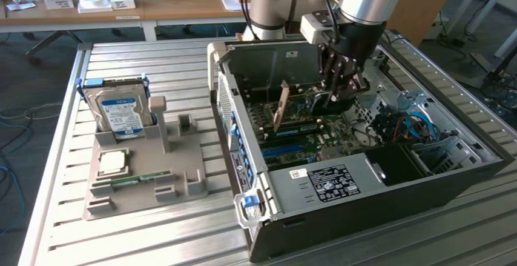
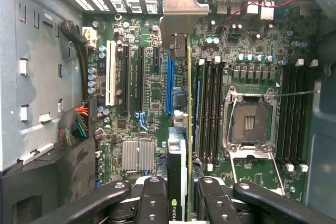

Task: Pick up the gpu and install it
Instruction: 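Insert the gpu into the slot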

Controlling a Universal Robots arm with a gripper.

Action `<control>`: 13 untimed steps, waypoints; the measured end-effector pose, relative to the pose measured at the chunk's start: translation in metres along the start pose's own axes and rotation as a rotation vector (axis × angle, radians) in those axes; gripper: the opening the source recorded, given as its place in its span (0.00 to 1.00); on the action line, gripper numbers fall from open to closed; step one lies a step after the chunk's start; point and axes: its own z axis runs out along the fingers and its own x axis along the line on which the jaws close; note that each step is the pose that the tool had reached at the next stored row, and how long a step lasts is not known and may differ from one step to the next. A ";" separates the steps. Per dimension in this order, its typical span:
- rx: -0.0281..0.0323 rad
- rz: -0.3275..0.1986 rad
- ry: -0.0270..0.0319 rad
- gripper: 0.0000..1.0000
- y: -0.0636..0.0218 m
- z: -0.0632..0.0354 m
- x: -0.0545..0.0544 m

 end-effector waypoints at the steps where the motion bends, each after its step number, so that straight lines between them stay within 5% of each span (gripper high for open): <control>1: 0.0000 0.000 0.0000 0.27 0.0000 0.0000 0.000; 13: 0.0000 0.000 0.0000 0.27 0.0016 0.0109 0.000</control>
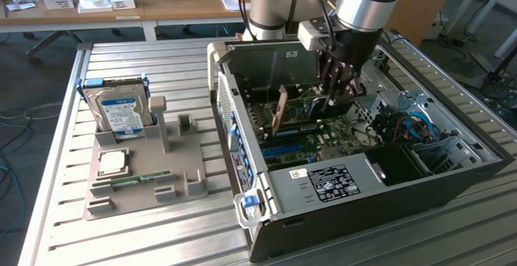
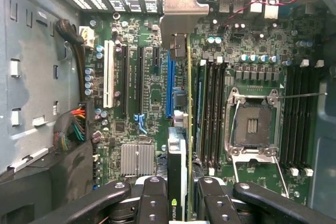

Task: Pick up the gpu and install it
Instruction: 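Insert the gpu into the slot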

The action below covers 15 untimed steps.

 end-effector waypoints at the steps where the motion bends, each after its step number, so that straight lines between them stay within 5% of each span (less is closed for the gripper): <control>1: 0.0000 0.000 0.0000 0.27 0.0002 0.0009 0.000; 15: 0.0000 0.000 0.0000 0.27 0.0007 0.0112 0.000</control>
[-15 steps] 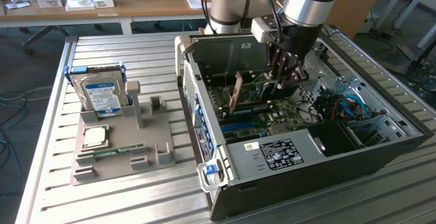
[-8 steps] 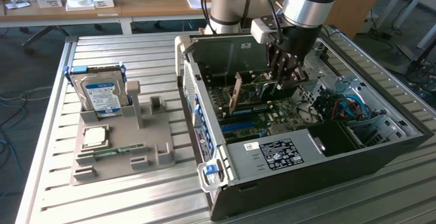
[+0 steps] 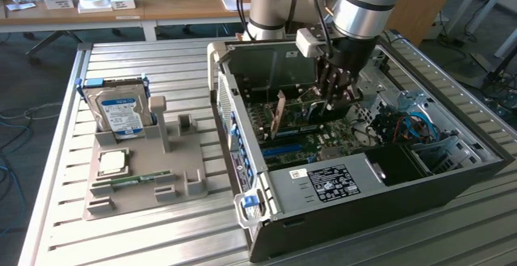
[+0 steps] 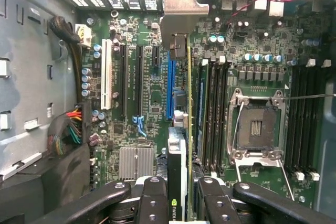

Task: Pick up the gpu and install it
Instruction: 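Insert the gpu into the slot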

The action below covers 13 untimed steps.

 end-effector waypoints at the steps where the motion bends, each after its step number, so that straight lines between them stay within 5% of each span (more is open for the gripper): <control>1: -0.0001 0.000 0.0002 0.27 0.0000 0.0001 0.000; 13: -0.0001 0.000 0.0002 0.27 0.0054 0.0005 0.000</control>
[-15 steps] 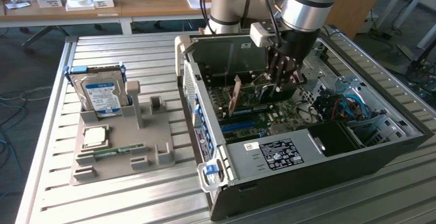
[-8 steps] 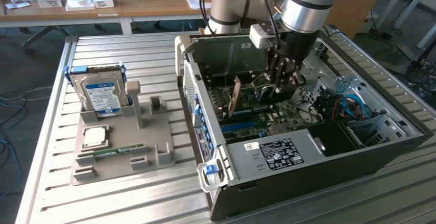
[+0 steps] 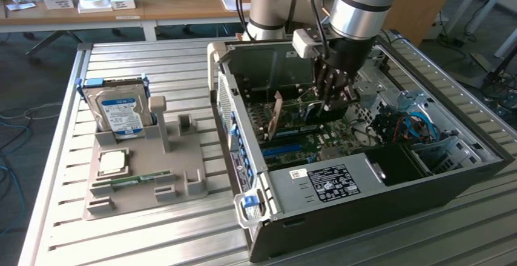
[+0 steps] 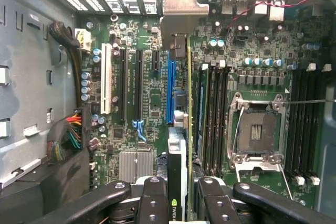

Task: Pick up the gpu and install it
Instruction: 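Insert the gpu into the slot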

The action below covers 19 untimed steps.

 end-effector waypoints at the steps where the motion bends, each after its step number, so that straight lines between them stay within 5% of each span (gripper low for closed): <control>1: 0.0001 0.000 -0.0002 0.27 0.0001 0.0005 0.000; 19: 0.0000 0.000 -0.0001 0.27 0.0057 0.0182 0.000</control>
